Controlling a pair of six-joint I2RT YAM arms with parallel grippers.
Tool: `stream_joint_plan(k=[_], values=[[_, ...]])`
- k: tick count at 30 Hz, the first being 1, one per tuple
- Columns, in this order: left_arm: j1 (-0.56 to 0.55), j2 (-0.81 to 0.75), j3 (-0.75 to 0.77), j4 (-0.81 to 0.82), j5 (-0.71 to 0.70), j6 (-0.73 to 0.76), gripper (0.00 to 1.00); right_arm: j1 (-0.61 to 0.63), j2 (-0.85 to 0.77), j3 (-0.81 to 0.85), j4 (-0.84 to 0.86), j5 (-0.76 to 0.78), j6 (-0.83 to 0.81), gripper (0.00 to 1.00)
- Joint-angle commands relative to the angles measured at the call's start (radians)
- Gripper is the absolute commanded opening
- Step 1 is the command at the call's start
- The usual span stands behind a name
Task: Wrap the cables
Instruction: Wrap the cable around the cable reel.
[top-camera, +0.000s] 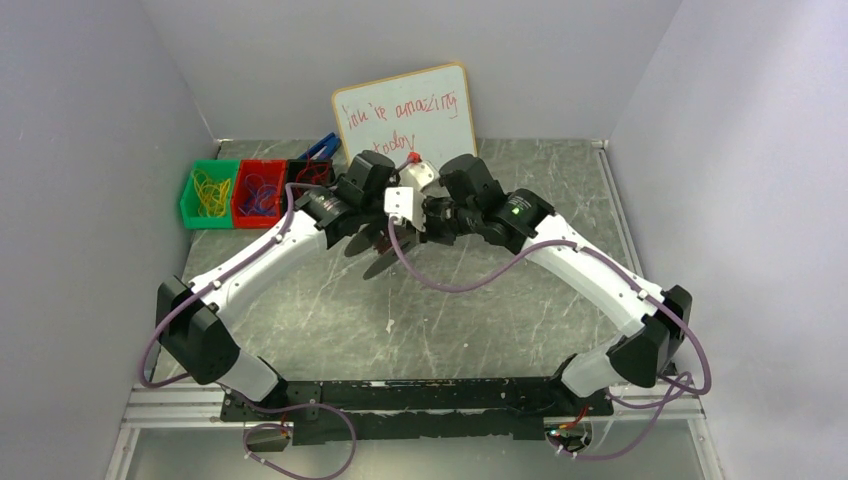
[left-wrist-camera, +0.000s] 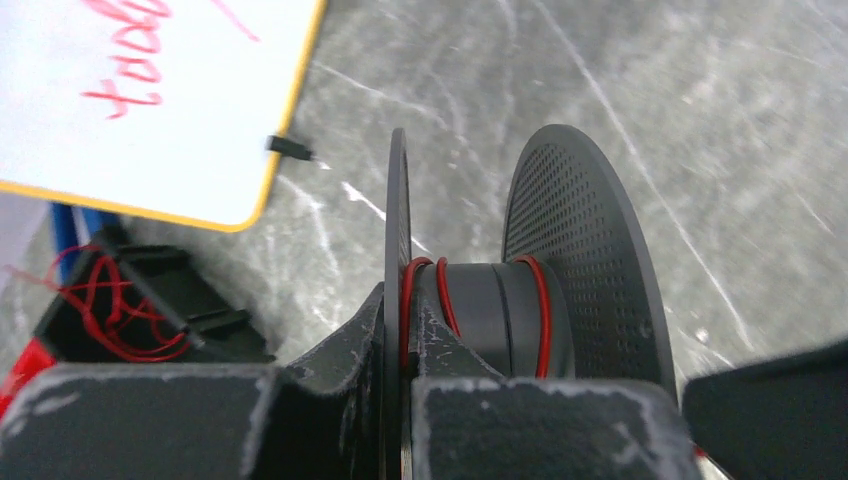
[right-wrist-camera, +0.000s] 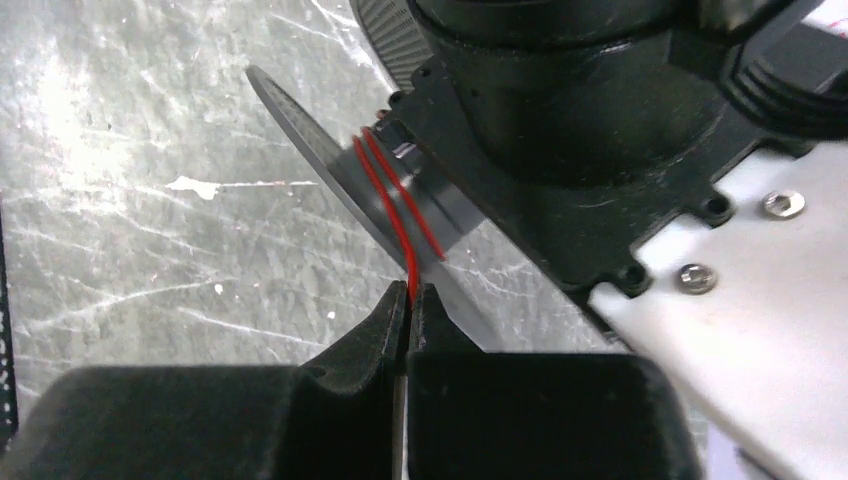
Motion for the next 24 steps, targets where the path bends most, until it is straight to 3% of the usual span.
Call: stream_joint_plan(k=[1,4,11,24], values=[[0.01,-0.06,-0.038,0.172,-0.274,-0.045,0.03,-0.001,-0.016,0.009,0.053,0.01,0.16,0.0],[0.01,-0.058,-0.053,0.194,-0.323,-0.07,0.03,-0.009,-0.038,-0.02,0.136,-0.06,0.266,0.0],[0.011,-0.076,-0.095,0.197,-0.246,-0.022,0.02,-0.121,-0.008,-0.001,0.243,-0.234,0.492,0.0],[0.01,-0.11,-0.08,0.068,0.031,0.003,0.03,-0.242,0.005,-0.068,0.335,-0.427,0.56,0.0]])
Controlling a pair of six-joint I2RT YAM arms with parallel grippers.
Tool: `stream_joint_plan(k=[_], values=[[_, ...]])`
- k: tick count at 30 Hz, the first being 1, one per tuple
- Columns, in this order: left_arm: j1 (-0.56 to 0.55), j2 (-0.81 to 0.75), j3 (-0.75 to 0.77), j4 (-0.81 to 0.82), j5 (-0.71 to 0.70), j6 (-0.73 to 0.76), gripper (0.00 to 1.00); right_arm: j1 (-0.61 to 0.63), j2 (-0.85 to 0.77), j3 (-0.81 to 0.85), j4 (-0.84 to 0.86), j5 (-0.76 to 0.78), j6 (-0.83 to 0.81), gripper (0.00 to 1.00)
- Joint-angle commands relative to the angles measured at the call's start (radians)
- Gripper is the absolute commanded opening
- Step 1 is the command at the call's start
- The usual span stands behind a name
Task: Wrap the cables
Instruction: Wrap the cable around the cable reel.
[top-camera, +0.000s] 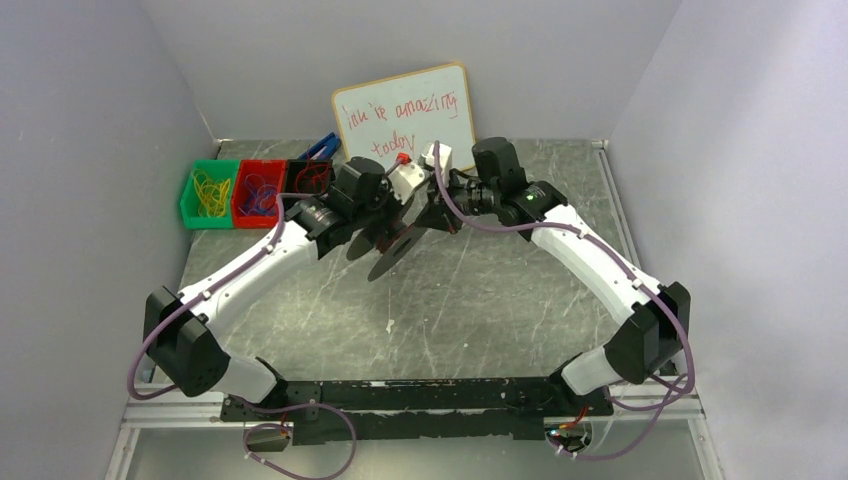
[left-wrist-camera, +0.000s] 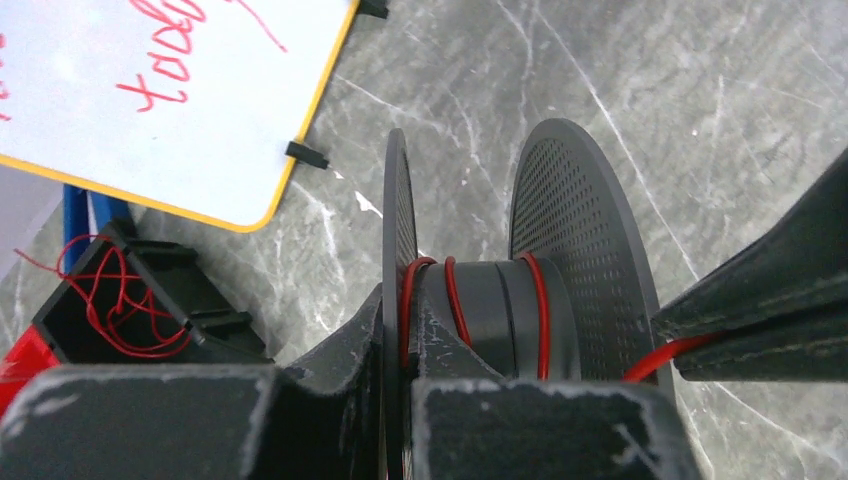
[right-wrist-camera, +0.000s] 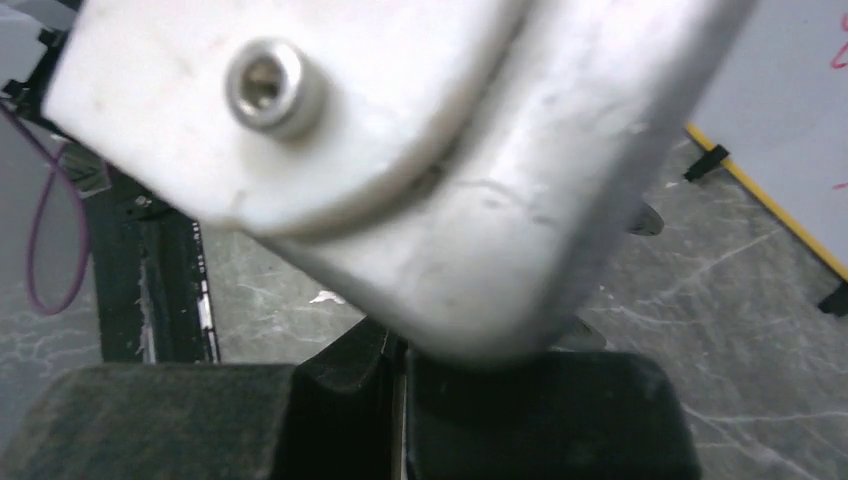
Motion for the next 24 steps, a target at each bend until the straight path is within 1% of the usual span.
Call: stream_joint_plan(k=[1,7,11,15,19,21,24], values=[[0.004,-0.036,0.035,-0.095,0.142,0.053,0.02,-0.044,-0.009,0.028,0.08,-0.125,0.038,0.0],[0.004,-0.046,0.076,-0.192,0.304,0.103,0.03,-0.063,0.034,0.077,-0.009,-0.221,-0.03,0.0],[0.004,-0.055,0.098,-0.255,0.396,0.143,0.03,-0.078,0.064,0.083,-0.055,-0.241,-0.091,0.0],[0.006,-0.063,0.108,-0.296,0.452,0.163,0.03,-0.134,0.046,0.015,0.024,-0.34,-0.076,0.0],[0.018,-0.073,0.109,-0.286,0.481,0.125,0.02,-0.146,0.022,-0.033,0.053,-0.37,-0.125,0.0],[0.035,-0.073,0.117,-0.273,0.489,0.083,0.02,-0.147,0.016,-0.047,0.045,-0.374,-0.162,0.0],[0.068,-0.066,0.146,-0.276,0.545,0.038,0.03,-0.147,0.008,-0.064,0.007,-0.371,-0.247,0.0]])
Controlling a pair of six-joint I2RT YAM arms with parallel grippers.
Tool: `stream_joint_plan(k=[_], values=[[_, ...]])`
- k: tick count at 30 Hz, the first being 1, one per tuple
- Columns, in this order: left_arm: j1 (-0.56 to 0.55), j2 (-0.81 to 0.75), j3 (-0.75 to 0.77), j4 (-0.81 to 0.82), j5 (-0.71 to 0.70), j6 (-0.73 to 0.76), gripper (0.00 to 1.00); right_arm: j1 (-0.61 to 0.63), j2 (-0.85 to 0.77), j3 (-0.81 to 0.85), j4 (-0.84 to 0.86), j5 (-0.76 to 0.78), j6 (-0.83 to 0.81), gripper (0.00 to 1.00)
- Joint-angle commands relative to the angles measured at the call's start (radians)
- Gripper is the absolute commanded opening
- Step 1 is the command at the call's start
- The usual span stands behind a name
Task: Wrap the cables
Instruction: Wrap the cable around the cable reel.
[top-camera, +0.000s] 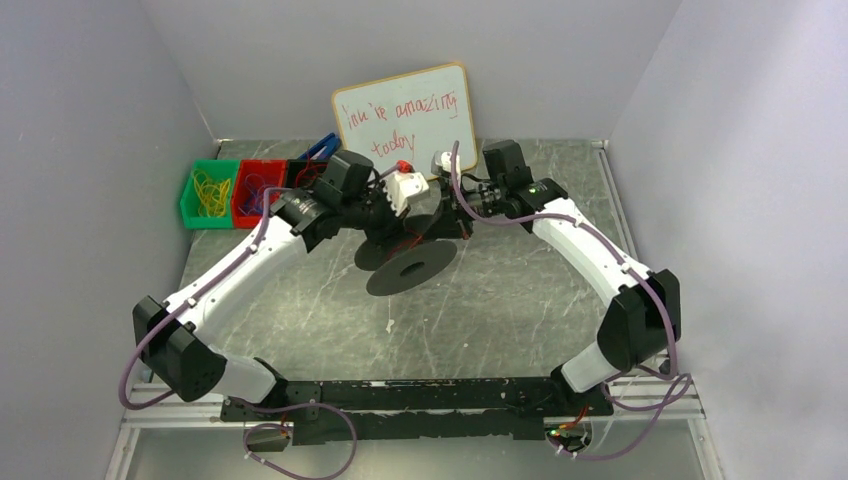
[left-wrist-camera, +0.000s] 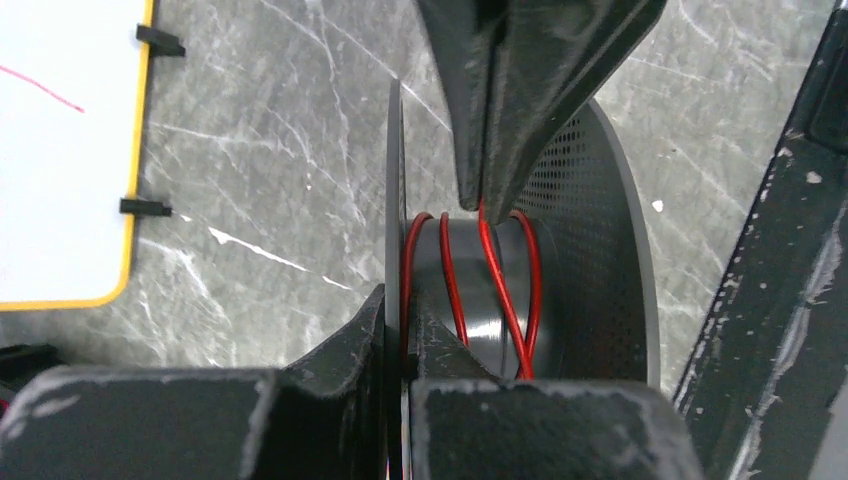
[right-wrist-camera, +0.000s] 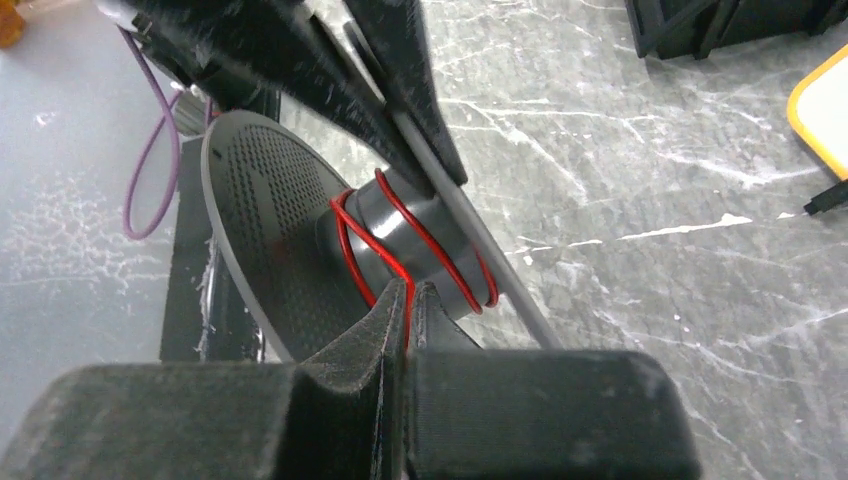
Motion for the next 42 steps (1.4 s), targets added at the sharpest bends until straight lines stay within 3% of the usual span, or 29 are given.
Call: stream_joint_plan(k=[1,11,20,31,42], values=[[0.053,-0.035,0.077,-0.054,0.146,-0.073,0.02,-0.024,-0.057,-0.021,0.036,-0.004,-0.163,0.0],[0.118,-0.035,0.093,-0.061,0.351,-0.136,0.03,-0.041,-0.069,-0.073,-0.012,-0.055,-0.256,0.0],[0.228,-0.038,0.005,0.084,0.485,-0.277,0.02,-0.067,-0.05,-0.08,-0.071,-0.122,-0.308,0.0],[0.25,-0.003,0.017,0.149,0.565,-0.371,0.03,-0.079,-0.065,-0.13,0.071,-0.128,-0.138,0.0],[0.292,0.032,-0.026,0.262,0.542,-0.5,0.02,-0.086,-0.072,-0.191,0.206,-0.015,-0.006,0.0]])
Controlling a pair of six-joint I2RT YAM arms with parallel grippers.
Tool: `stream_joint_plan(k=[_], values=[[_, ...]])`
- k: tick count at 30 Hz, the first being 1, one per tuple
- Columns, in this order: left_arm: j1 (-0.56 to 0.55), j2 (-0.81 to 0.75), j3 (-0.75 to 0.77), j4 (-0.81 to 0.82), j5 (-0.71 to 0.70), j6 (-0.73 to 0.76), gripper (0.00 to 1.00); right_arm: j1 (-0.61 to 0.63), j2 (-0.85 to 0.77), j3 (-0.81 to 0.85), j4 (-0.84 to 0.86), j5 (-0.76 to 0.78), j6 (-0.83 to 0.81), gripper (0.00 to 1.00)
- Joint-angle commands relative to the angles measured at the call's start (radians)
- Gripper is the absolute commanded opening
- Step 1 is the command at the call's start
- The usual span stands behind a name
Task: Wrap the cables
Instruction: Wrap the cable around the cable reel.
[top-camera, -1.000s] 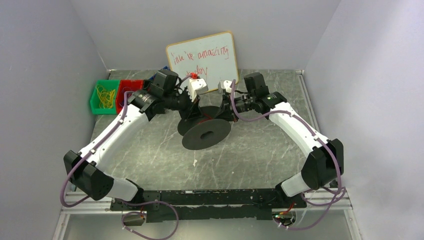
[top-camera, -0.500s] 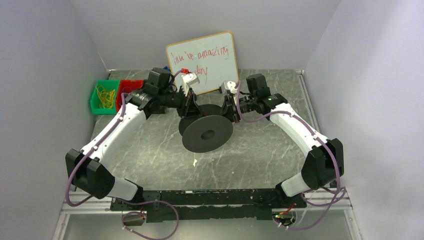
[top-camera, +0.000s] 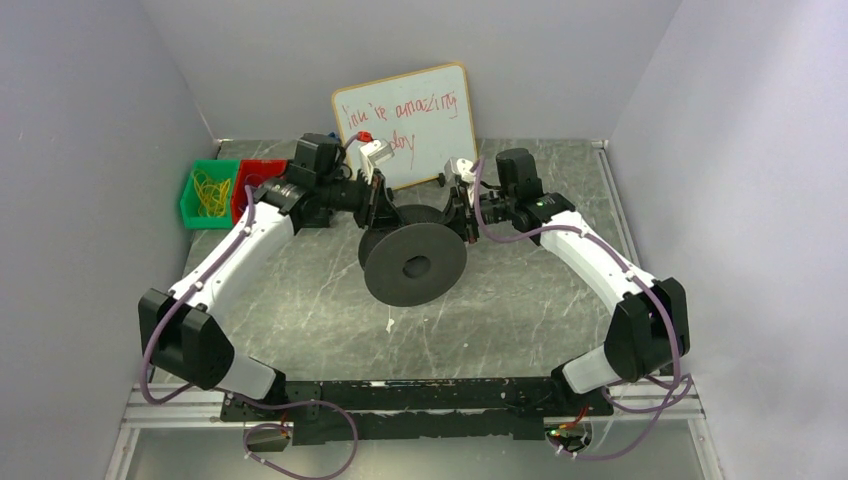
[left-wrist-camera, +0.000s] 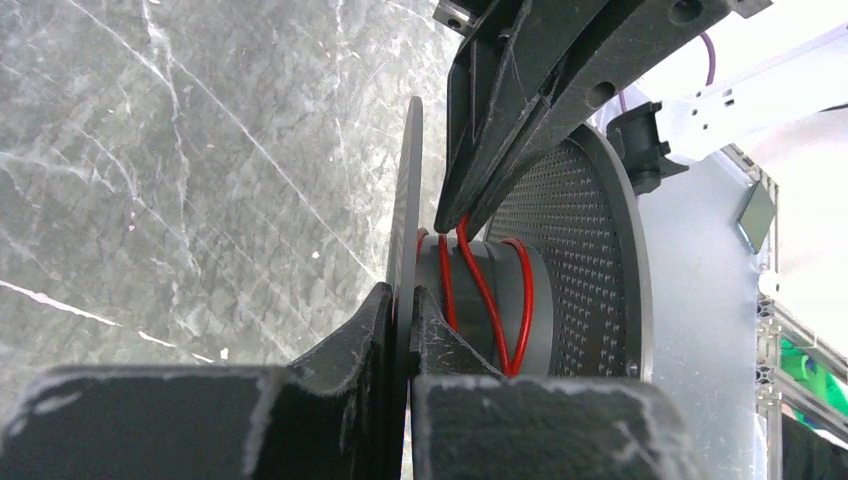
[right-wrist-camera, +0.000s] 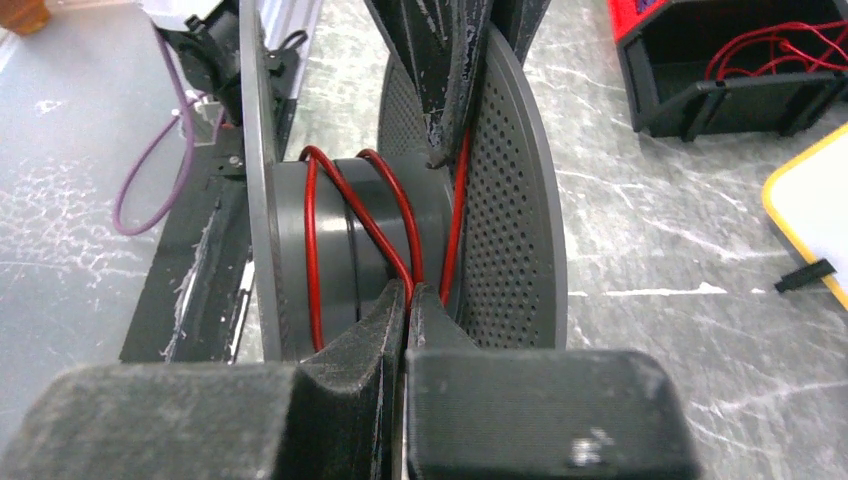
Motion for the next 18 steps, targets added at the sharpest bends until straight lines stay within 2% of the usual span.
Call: stream_joint_plan(k=[1,11,18], values=[[0.049,-0.001,-0.005,0.138,0.003,-0.134,0.02,-0.04,0.0,-0.03,0.006,0.155,0.074,0.0],[0.052,0.092,-0.05,0.222,-0.066,-0.207,0.03,-0.075,0.12,0.028,-0.058,0.169,0.097,0.0],[0.053,0.108,-0.064,0.255,-0.087,-0.208,0.03,-0.094,0.126,0.002,-0.041,0.192,0.099,0.0]])
